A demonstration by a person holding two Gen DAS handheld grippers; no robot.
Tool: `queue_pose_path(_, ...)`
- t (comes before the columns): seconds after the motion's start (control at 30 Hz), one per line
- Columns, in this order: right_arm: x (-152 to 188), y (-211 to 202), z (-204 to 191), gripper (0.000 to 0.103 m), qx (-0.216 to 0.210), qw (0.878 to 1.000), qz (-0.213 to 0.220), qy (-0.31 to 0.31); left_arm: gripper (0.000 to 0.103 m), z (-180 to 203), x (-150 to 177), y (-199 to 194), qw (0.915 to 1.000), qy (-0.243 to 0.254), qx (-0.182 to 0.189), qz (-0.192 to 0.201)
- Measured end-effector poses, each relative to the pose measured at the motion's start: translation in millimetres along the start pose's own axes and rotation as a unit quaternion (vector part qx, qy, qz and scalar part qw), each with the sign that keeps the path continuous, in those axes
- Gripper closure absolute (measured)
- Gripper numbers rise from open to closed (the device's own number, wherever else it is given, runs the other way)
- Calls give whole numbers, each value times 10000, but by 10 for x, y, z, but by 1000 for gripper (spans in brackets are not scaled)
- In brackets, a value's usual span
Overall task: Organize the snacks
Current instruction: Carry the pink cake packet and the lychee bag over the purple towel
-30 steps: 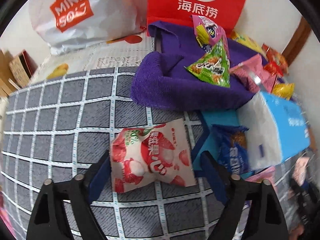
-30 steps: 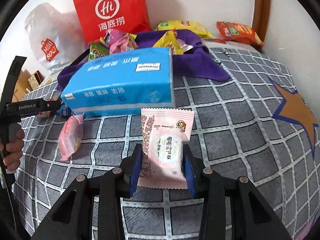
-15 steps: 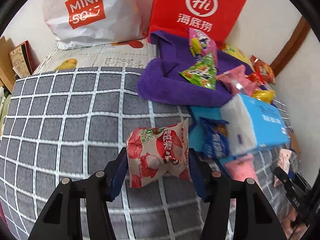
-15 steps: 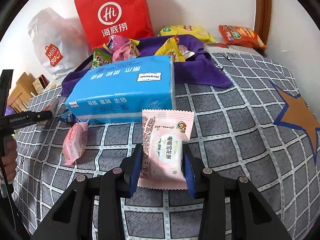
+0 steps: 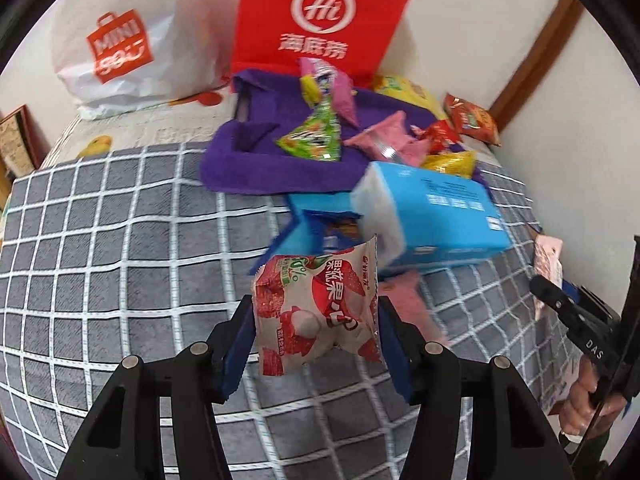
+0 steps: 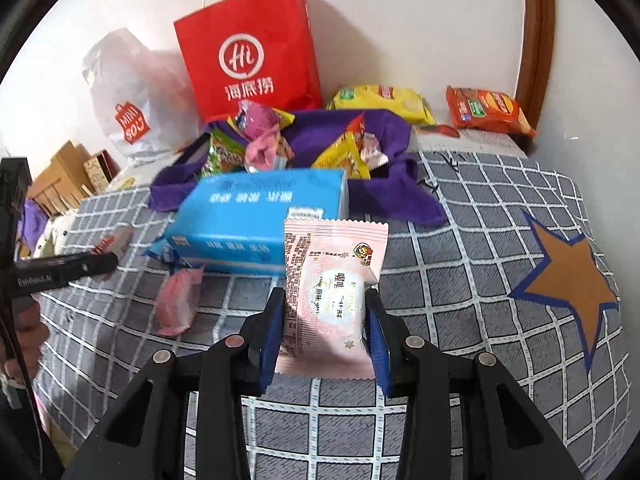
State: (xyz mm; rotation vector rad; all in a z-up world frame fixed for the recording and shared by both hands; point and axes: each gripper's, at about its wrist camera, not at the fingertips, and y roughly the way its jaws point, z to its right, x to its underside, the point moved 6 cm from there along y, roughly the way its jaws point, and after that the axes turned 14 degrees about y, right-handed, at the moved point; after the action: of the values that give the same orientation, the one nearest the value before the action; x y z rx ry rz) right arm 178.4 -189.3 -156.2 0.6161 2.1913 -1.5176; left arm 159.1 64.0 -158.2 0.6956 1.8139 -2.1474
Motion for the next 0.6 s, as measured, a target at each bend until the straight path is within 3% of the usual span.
queue_pose_path(0.3, -311, -91, -253, 64, -224, 9994, 256, -42, 47, 343, -260, -147, 9988, 428, 185, 140)
queue_pose_path(0.6, -823, -117, -451, 64, -368, 9982, 483, -23, 47, 397, -741, -393, 9973, 519, 205, 481)
